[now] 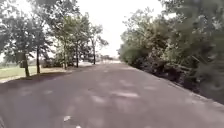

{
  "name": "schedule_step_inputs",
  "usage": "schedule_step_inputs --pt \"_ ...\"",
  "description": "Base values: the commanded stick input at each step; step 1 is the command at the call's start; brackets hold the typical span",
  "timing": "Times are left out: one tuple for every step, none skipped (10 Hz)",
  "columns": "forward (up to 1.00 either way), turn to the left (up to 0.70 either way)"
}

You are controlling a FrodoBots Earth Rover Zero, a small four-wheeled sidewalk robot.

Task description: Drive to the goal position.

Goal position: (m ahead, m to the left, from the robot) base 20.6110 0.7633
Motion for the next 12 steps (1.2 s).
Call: schedule_step_inputs --pt "1.00 -0.05" --pt "1.00 -0.05" --pt "1.00 -0.05" --pt "1.00 -0.05" --pt "1.00 -0.06" --pt "1.00 -0.08" --pt "1.00 -0.08" --pt "1.00 -0.09" --pt "1.00 -0.09" --pt "1.00 -0.09" --pt "1.00 -0.08" --pt "1.00 -0.06"
